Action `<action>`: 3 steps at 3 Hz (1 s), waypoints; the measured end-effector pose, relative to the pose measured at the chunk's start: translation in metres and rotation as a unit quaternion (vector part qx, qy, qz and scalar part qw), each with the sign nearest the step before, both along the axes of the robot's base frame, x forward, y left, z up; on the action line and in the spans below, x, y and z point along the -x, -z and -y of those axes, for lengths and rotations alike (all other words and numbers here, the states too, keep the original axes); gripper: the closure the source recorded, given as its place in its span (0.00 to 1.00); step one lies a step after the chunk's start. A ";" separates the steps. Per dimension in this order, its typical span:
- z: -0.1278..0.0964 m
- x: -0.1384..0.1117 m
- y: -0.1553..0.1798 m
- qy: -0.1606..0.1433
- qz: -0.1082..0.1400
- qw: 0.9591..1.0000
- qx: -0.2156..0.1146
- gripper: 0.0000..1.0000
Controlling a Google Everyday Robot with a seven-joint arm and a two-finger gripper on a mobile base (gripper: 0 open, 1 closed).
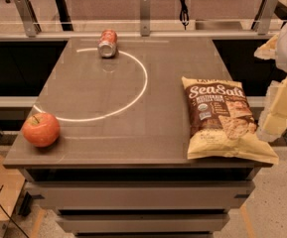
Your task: Move brown chip bag near apple
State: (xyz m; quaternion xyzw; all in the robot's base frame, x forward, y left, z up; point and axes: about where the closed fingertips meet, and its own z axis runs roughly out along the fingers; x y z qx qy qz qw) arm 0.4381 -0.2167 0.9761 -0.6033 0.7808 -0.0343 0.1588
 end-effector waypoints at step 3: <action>-0.008 0.001 0.028 -0.014 -0.005 0.998 -0.062 0.00</action>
Offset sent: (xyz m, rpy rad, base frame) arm 0.0027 0.0011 -0.0125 0.0855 0.0172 0.0112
